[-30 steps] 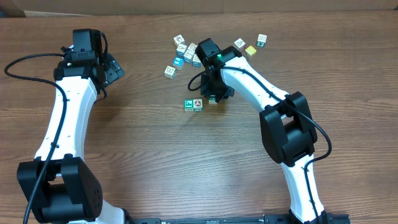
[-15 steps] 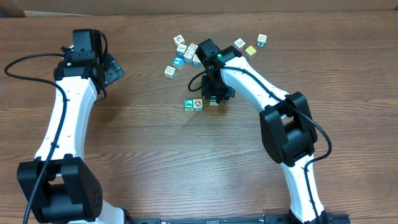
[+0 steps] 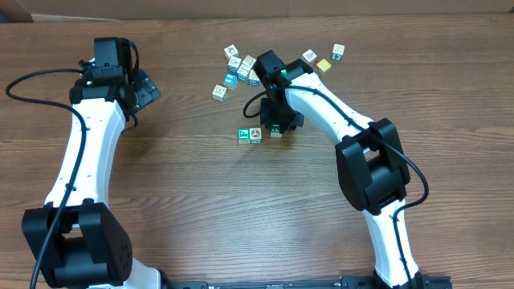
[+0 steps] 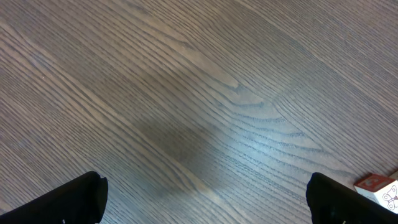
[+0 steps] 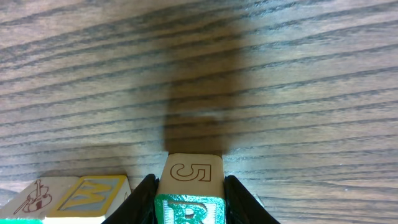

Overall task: Form a horizontal line
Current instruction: 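Lower the R block to the right of the soccer-ball block, then open the right gripper and raise it off the R block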

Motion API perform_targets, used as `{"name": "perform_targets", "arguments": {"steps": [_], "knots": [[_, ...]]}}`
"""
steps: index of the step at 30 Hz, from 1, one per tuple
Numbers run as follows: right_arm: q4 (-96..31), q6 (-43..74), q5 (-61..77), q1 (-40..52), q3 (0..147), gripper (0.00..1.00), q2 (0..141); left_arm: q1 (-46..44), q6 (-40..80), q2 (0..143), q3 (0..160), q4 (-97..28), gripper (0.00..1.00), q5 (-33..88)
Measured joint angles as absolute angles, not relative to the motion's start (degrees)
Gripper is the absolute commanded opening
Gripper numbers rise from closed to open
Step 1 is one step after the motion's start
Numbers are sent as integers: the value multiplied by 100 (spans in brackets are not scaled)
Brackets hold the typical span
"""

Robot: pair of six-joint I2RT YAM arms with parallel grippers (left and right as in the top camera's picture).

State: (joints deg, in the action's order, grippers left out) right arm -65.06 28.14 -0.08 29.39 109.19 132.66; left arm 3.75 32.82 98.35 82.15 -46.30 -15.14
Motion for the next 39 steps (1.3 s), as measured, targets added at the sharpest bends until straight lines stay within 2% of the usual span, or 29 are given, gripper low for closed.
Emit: {"name": "perform_targets", "arguments": {"steps": [6,11,16,27,28,30,37,39], "knots": [[-6486,2808,115,2939,10919,30,13266,375,3284,9835,8215,-4630,100,-1514],[-6427,2818,169,2939,10919,47,13266,375,3282,9835,8215,-4630,99,-1514],[-6156,2821,169,2939,10919,57,13266,375,3282,9835,8215,-4630,100,-1514],[-6038,2808,-60,2528,10919,56,13266,375,3282,9835,8215,-4630,100,-1514],[-6040,2808,-40,2414,10919,55,13266,375,3282,9835,8215,-4630,100,-1514],[-6093,2805,12,2209,10919,47,13266,375,3282,9835,8215,-4630,100,-1514],[-6772,2836,161,1852,10919,8,13266,375,3282,9835,8215,-4630,100,-1514],[-6908,2827,189,1887,10919,4,13266,375,3282,9835,8215,-4630,99,-1514]]}}
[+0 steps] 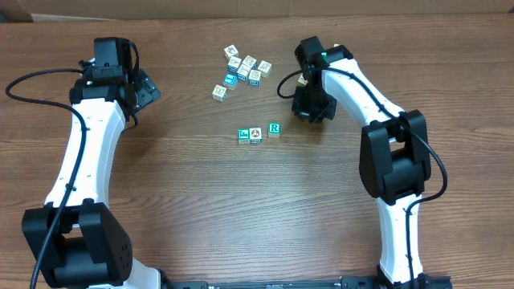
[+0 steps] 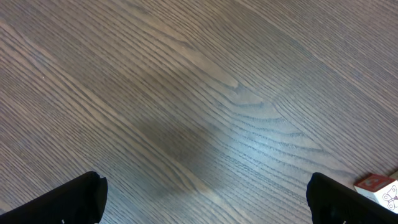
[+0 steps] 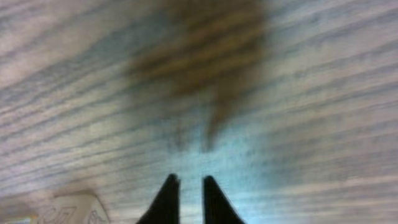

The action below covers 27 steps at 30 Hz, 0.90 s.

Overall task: Form a horizontal line
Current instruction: 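Open the right gripper and raise it off the R block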

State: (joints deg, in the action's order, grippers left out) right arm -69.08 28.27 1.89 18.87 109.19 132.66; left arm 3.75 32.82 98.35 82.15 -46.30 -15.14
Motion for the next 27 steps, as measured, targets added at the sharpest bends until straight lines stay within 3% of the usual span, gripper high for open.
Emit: {"name": "perform_targets", "arguments": {"steps": [27], "knots": [[-6622,2469,150,2193,10919,4,13266,375,3282,9835,8215,-4630,100,-1514]]}}
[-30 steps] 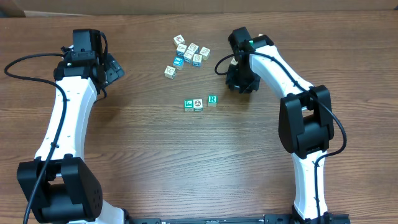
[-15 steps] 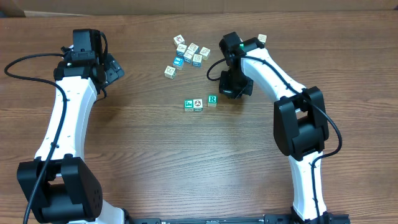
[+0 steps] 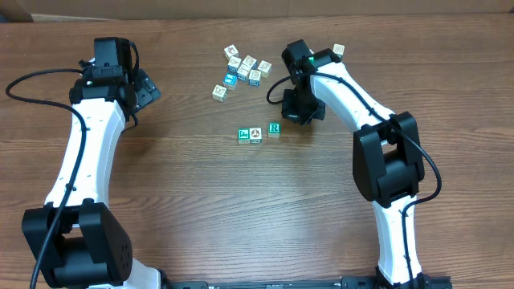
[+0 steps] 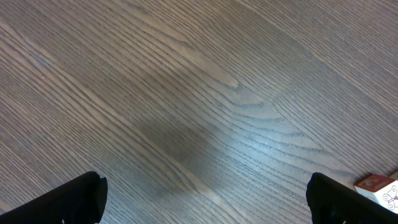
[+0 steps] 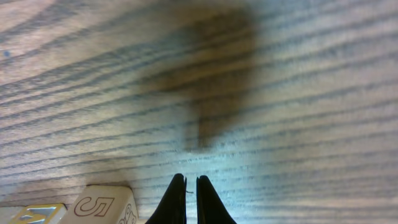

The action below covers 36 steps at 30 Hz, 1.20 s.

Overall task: Form a horizontal line
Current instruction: 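Open the right gripper and raise it off the R block, then move the right gripper left over the row of placed blocks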

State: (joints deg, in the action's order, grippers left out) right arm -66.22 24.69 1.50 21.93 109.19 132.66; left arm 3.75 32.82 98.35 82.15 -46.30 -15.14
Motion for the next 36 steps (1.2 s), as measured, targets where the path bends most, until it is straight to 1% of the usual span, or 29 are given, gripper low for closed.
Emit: {"name": "perform_targets", "arguments": {"steps": [11,36], "knots": [[-6563,1955,134,2379,10919,4,13266,375,3282,9835,8215,-4630,100,-1514],[-6713,1678,836,2403,10919,4,13266,375,3282,9835,8215,-4630,100,-1514]]}}
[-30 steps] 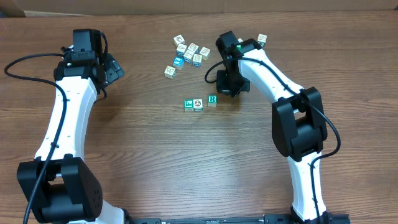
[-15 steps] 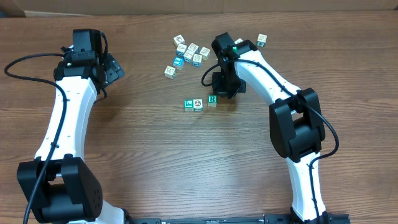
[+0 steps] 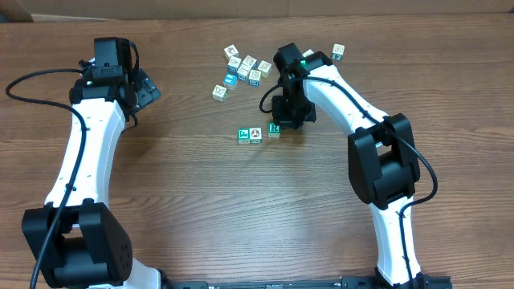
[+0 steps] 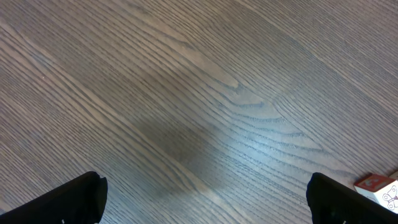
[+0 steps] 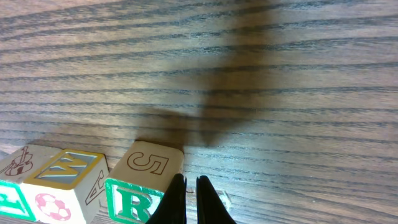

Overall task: Form a horizontal line
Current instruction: 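Move the right gripper left over the row of placed blocks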

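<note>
Three blocks lie in a row mid-table: a green-lettered one [image 3: 243, 135], a picture block [image 3: 255, 134], and the green R block [image 3: 274, 128], which sits a little further back than the other two. In the right wrist view the R block [image 5: 134, 193], with a 5 on top, lies next to a W block [image 5: 68, 180]. My right gripper [image 5: 187, 199] is shut and empty, its fingertips down against the R block's right side; it also shows overhead [image 3: 283, 120]. My left gripper [image 4: 205, 202] hangs open over bare wood at the far left [image 3: 144, 87].
Several loose blocks [image 3: 241, 68] are clustered at the back, one lone block [image 3: 219, 92] stands nearer, and two more [image 3: 338, 51] lie at the back right. A red and white block [image 4: 379, 186] shows at the left wrist view's lower right edge.
My shut right gripper has come in from the right to the R block's right side. The blocks and the left arm show no change.
At first my right gripper was shut on the R block at the right end of the row. It then stood shut and empty further right, with the block left on the table. It drew nearer, and now rests beside the block. The left arm stayed put.
</note>
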Motion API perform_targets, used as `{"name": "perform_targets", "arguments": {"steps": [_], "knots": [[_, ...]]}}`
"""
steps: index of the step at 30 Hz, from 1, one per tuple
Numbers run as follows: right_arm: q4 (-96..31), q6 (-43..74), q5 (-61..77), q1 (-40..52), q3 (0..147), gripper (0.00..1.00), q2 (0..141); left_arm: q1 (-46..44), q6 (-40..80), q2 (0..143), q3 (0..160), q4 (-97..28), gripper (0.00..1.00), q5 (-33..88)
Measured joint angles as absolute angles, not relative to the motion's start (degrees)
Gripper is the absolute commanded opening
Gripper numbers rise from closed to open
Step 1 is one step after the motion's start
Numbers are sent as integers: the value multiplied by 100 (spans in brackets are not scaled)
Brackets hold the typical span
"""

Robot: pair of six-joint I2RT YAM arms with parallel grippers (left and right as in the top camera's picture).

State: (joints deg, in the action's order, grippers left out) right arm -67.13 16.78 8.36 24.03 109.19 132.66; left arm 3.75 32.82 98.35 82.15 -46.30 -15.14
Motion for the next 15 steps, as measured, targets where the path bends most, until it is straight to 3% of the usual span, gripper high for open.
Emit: {"name": "perform_targets", "arguments": {"steps": [15], "knots": [[-6755,1651,878,2596,10919,4,13266,375,3282,9835,8215,-4630,100,-1514]]}}
